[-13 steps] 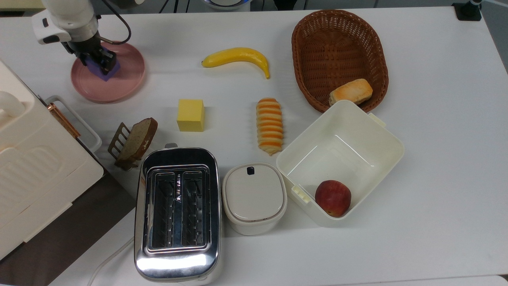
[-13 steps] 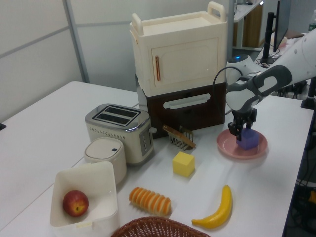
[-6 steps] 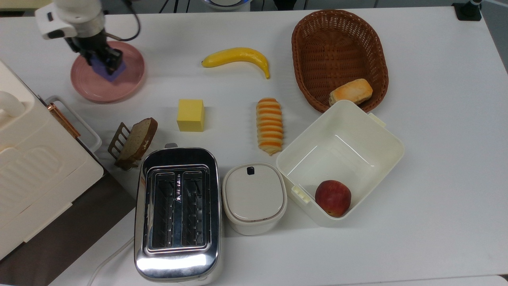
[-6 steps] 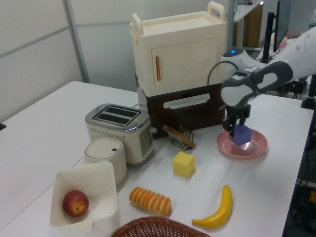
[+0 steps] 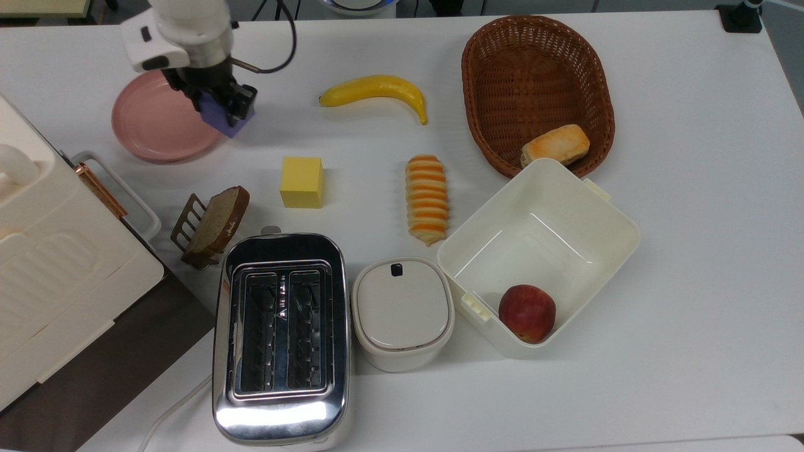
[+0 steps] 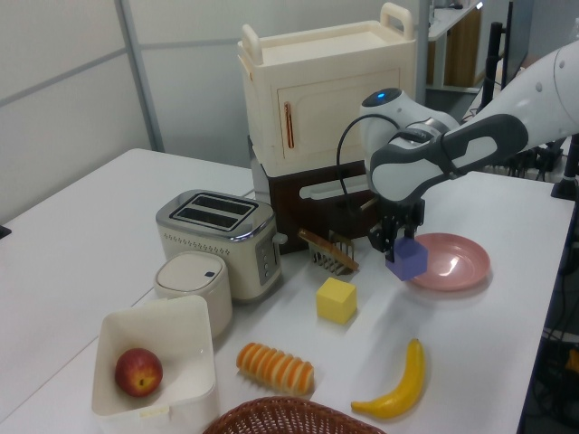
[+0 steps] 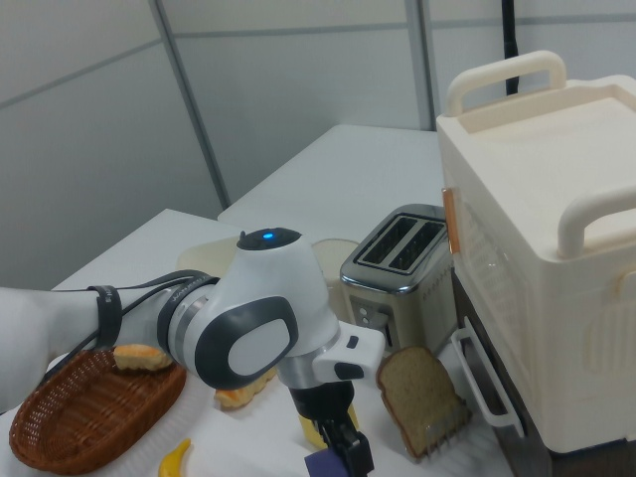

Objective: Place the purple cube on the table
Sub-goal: 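Lift the purple cube off the plate and carry it toward the banana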

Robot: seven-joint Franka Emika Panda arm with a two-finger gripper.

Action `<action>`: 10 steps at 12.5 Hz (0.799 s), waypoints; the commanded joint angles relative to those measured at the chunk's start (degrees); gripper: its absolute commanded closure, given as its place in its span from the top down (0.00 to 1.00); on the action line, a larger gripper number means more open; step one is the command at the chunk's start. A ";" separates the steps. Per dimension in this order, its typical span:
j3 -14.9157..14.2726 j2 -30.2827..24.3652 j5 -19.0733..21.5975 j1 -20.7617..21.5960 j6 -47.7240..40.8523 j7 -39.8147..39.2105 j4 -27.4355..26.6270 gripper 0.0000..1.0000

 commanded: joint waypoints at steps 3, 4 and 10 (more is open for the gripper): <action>2.38 -0.18 0.10 5.60 -4.00 2.30 -0.47 0.30; 3.78 -0.45 0.10 5.87 -5.32 2.47 -0.29 0.30; 8.01 -0.19 -0.51 6.40 -9.38 2.39 -0.12 1.00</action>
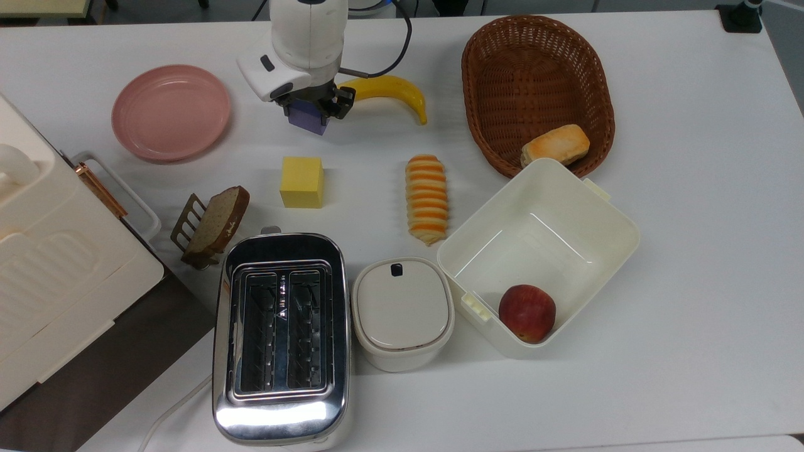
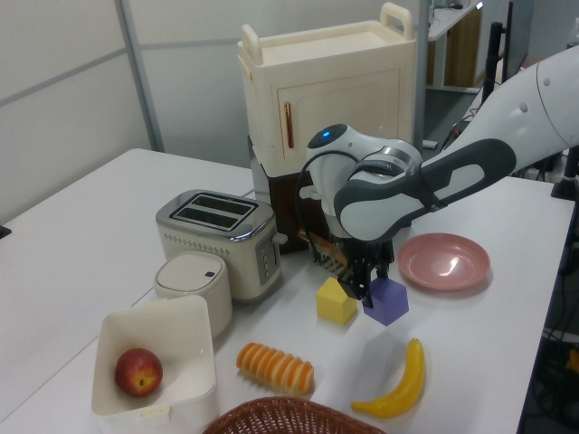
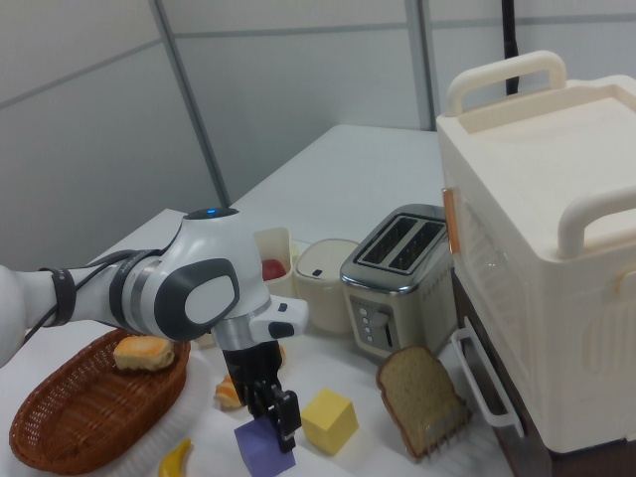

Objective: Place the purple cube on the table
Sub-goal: 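Lift the purple cube off the plate and carry it toward the banana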

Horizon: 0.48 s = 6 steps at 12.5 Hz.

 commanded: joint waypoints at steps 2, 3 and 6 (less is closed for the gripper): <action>0.01 -0.71 -0.60 0.08 -1.30 0.47 0.64 1.00; 0.01 -0.62 -0.60 0.08 -1.30 0.47 0.82 1.00; 0.01 -0.71 -0.60 -0.19 -1.56 0.47 3.09 1.00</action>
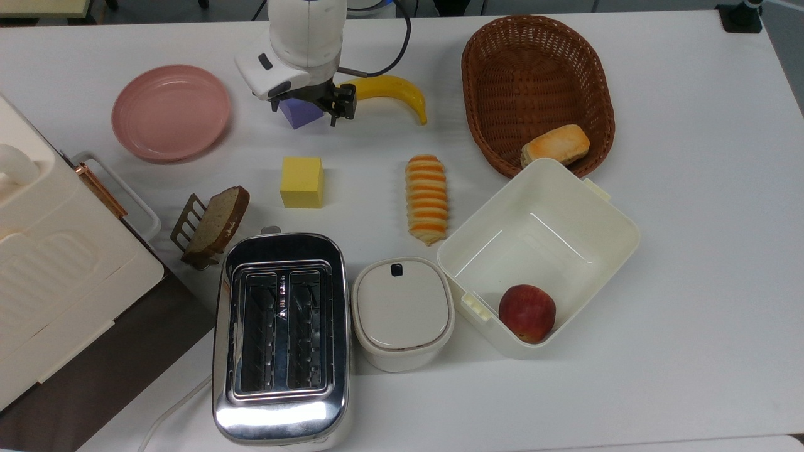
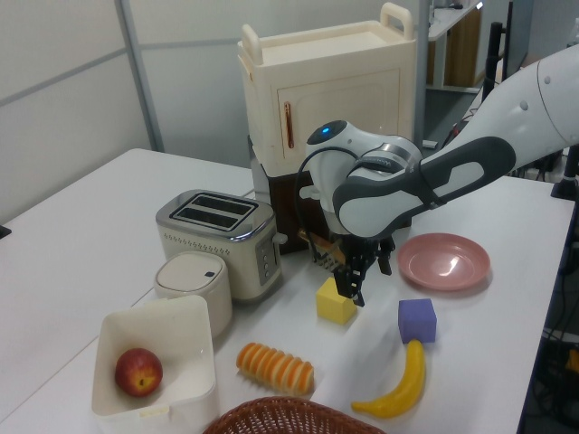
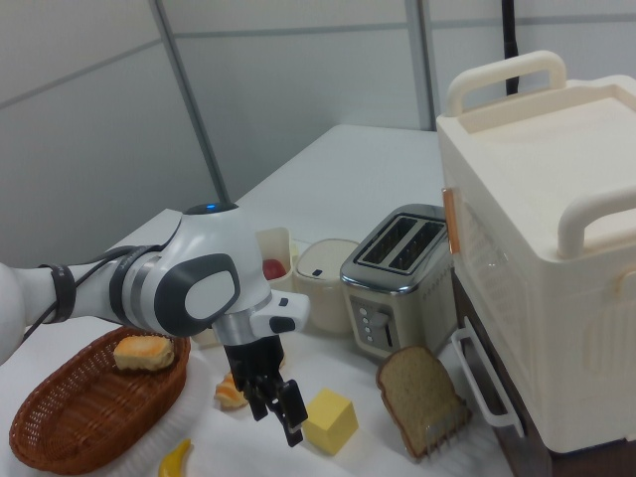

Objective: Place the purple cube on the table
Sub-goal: 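Lower the purple cube onto the table and open the gripper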

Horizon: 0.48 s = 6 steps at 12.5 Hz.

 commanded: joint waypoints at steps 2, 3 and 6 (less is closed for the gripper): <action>-0.51 -0.71 -0.48 -0.55 -5.57 0.47 8.74 1.00; -1.04 -0.71 -0.39 -0.73 -7.51 0.38 11.47 1.00; -8.03 -1.93 0.74 1.27 -14.11 -0.67 18.60 1.00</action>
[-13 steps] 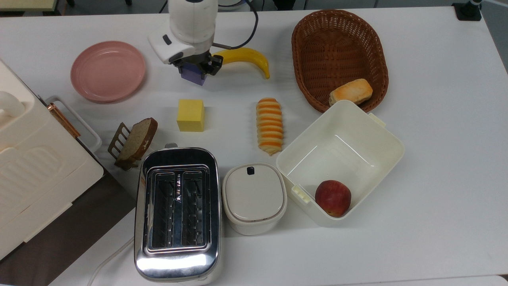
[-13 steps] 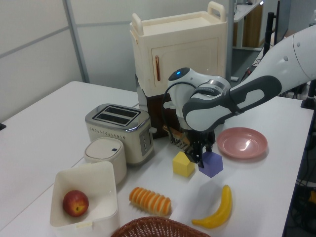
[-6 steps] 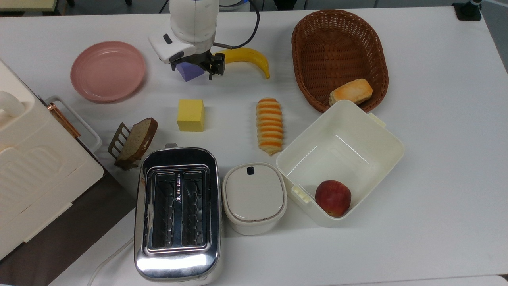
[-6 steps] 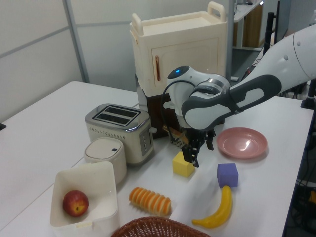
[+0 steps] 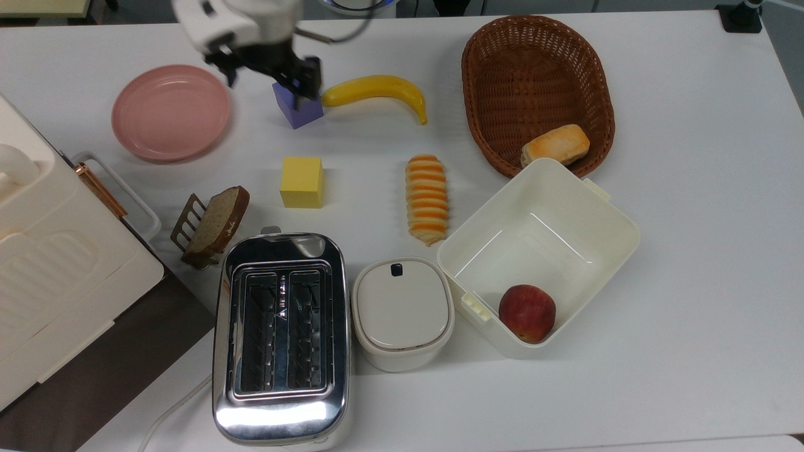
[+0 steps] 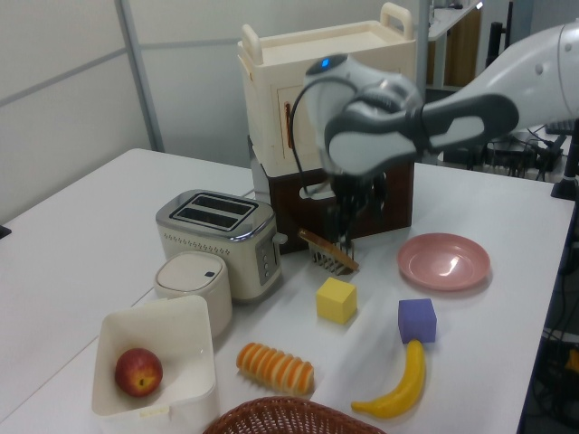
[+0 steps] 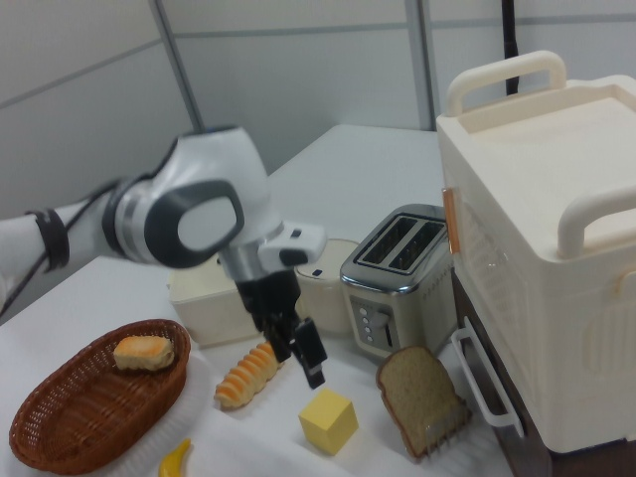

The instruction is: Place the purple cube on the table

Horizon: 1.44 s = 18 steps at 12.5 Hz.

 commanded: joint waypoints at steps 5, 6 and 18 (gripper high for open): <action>-29.27 -5.08 12.38 19.21 -8.17 -16.55 5.82 1.00; -31.03 -5.08 12.38 21.15 -8.17 -16.56 5.82 1.00; -32.63 -4.55 14.49 25.12 -8.26 -16.91 5.82 1.00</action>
